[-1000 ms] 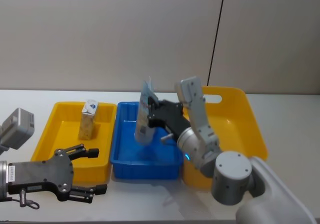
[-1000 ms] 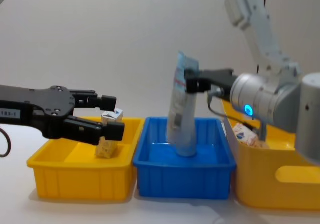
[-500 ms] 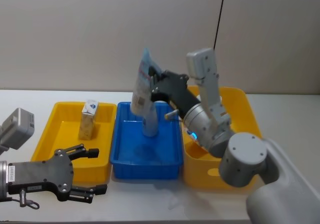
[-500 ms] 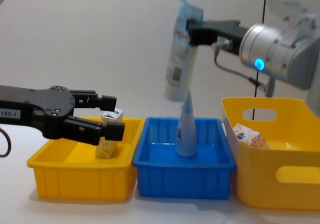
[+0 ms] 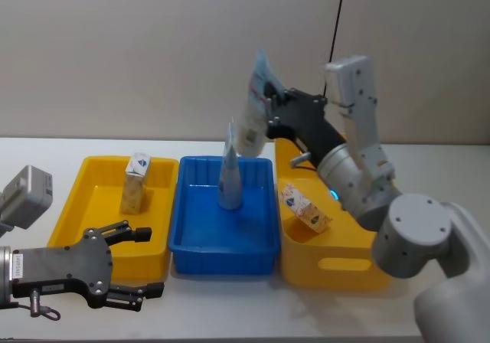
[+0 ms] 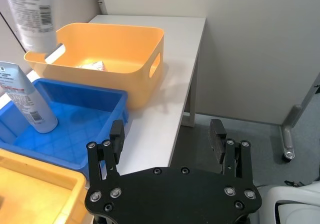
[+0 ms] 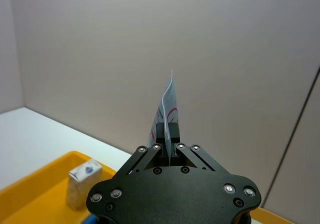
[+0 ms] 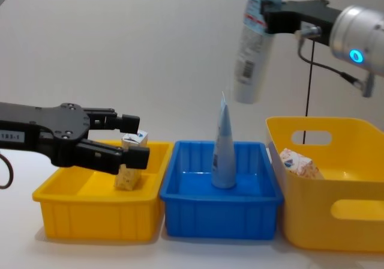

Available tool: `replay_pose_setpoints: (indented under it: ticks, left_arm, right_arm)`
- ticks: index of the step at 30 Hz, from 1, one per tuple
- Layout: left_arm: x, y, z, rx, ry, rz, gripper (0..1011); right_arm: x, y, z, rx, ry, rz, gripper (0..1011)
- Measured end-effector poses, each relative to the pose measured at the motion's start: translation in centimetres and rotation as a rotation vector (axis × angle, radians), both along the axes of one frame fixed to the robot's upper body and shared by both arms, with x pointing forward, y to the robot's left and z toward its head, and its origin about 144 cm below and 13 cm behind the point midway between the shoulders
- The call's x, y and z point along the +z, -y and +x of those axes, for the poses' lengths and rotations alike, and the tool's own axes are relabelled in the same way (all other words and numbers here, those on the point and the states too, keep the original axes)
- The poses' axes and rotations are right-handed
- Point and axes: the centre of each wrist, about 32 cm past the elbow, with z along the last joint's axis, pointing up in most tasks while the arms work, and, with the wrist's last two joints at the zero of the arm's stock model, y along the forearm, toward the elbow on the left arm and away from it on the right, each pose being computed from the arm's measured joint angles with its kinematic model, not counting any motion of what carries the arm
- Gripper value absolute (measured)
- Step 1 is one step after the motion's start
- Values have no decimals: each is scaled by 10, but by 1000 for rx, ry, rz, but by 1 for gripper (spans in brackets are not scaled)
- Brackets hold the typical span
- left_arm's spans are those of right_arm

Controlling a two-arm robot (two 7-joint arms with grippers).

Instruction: Bimanual collaborative sorting of washing and personal care products

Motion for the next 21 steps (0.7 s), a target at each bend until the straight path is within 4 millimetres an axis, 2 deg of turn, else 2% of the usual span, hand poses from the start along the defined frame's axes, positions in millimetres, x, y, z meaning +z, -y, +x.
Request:
replay_pose_setpoints:
  ticks: [10, 21]
  left_arm:
    - [0, 0, 0, 0, 0, 0, 1001]
    - [0, 0, 0, 0, 0, 0, 1001]
  right_arm:
    - [-10, 26, -4, -81, -4, -80, 4]
    - [-25, 41, -4, -146, -7, -175, 4]
